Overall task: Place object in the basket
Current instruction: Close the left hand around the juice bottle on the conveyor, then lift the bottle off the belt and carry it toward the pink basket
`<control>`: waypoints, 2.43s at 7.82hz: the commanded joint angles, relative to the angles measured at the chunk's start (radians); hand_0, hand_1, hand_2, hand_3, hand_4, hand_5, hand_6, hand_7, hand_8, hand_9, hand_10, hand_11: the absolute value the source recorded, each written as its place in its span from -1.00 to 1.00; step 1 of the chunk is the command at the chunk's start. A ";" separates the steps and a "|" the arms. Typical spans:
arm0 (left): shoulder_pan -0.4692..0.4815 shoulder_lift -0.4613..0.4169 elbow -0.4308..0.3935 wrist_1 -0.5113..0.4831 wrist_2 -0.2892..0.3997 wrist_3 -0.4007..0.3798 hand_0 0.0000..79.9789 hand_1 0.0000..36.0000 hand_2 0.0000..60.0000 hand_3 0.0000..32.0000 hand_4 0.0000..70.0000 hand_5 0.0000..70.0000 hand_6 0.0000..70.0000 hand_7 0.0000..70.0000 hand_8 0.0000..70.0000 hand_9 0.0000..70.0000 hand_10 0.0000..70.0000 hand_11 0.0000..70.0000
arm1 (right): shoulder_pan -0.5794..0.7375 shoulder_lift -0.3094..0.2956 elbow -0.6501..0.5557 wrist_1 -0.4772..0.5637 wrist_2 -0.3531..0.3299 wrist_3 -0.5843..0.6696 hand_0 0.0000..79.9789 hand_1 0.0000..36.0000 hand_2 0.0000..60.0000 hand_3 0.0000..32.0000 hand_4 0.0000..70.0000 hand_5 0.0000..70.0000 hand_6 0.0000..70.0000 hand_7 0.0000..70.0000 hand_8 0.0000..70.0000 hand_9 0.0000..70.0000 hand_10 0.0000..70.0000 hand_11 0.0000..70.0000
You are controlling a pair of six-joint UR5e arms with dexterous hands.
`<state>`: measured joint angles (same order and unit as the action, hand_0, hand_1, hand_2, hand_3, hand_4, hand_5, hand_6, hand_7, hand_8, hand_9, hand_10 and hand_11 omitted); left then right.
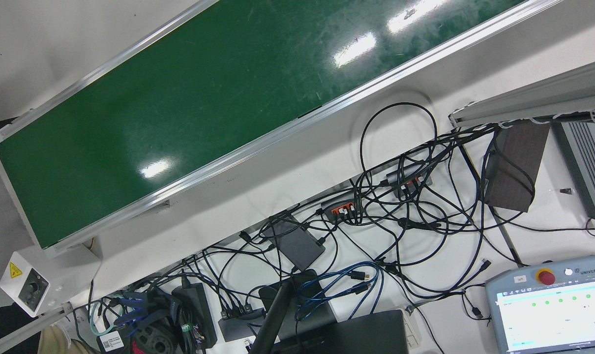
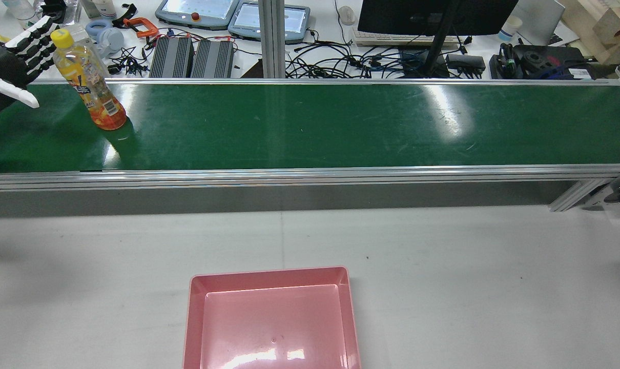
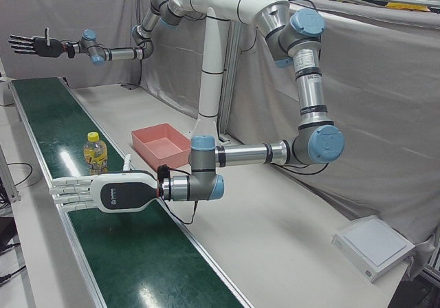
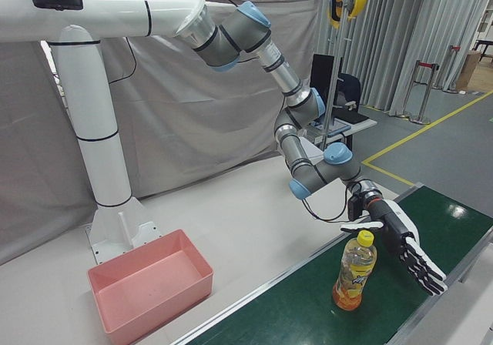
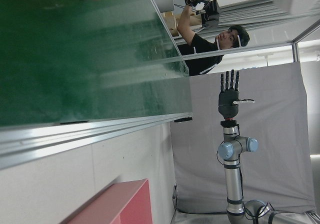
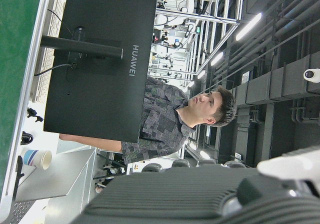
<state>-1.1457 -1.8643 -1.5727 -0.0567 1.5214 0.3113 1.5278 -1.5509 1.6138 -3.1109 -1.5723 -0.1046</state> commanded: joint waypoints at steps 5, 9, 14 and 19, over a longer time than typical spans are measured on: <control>-0.003 0.010 0.007 -0.137 -0.030 -0.144 0.97 -0.02 0.24 -1.00 1.00 1.00 1.00 1.00 1.00 1.00 1.00 1.00 | 0.000 0.000 0.000 0.000 0.000 0.000 -1.00 -1.00 -1.00 -1.00 -1.00 -1.00 -1.00 -1.00 -1.00 -1.00 -1.00 -1.00; -0.005 0.008 -0.025 -0.124 -0.029 -0.152 0.53 0.04 1.00 -1.00 1.00 1.00 1.00 1.00 1.00 1.00 1.00 1.00 | 0.000 0.000 0.000 0.000 0.000 0.000 -1.00 -1.00 -1.00 -1.00 -1.00 -1.00 -1.00 -1.00 -1.00 -1.00 -1.00 -1.00; 0.110 0.011 -0.285 -0.008 -0.020 -0.162 0.59 0.14 1.00 -1.00 1.00 1.00 1.00 1.00 1.00 1.00 1.00 1.00 | 0.000 0.000 0.000 0.000 0.000 0.000 -1.00 -1.00 -1.00 -1.00 -1.00 -1.00 -1.00 -1.00 -1.00 -1.00 -1.00 -1.00; 0.384 0.022 -0.415 -0.020 -0.020 -0.150 0.66 0.20 1.00 -1.00 1.00 1.00 1.00 1.00 1.00 1.00 1.00 1.00 | 0.000 0.000 0.000 0.000 0.000 0.000 -1.00 -1.00 -1.00 -1.00 -1.00 -1.00 -1.00 -1.00 -1.00 -1.00 -1.00 -1.00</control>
<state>-0.8590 -1.8503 -1.9451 -0.0759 1.5018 0.1548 1.5278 -1.5508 1.6138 -3.1109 -1.5723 -0.1049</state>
